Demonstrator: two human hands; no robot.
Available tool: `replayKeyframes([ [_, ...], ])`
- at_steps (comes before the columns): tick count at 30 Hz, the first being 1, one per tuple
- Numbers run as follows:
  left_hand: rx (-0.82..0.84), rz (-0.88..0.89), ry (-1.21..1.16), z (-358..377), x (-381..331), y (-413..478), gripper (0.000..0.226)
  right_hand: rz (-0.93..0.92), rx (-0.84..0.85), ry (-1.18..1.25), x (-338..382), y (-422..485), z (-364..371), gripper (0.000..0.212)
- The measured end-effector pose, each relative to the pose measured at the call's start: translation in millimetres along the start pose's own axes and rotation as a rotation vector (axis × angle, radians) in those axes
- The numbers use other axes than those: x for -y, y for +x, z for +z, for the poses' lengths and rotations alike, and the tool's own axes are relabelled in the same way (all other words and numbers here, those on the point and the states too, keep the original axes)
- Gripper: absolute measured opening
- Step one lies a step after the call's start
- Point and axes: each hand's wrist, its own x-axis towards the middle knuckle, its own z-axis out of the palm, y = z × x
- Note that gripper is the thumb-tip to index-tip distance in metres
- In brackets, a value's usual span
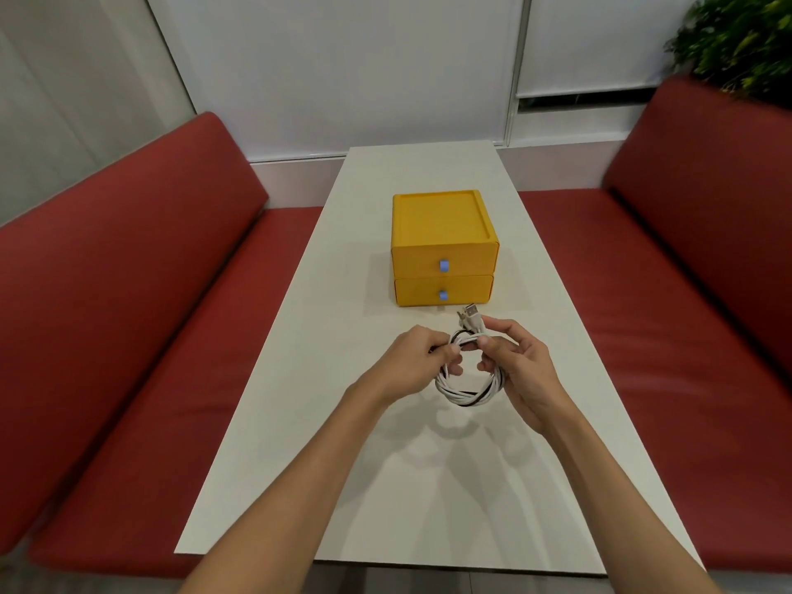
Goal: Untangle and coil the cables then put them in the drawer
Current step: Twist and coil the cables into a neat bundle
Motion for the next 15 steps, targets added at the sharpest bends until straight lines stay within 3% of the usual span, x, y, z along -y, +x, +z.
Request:
replayKeyframes([
  [3, 0.013, 0.005, -0.31, -1, 3, -2, 0.029, 0.017, -0.022, 0.047, -1, 0, 0, 0.025],
  [6, -0.195, -0.001, -0.374, 8, 7, 2, 0.025, 0.032, -0.02, 0.051, -1, -1, 5, 0.048],
  [10, -0.372, -0.09, -0.578, 18, 5, 4, 0.025, 0.055, 0.034, -0.018, 5, 1, 12, 0.029],
  [15, -0.506, -0.149, -0.836, 11, -3, 6, 0.023, 0.036, 0.081, -0.02, 10, 0, 16, 0.029],
])
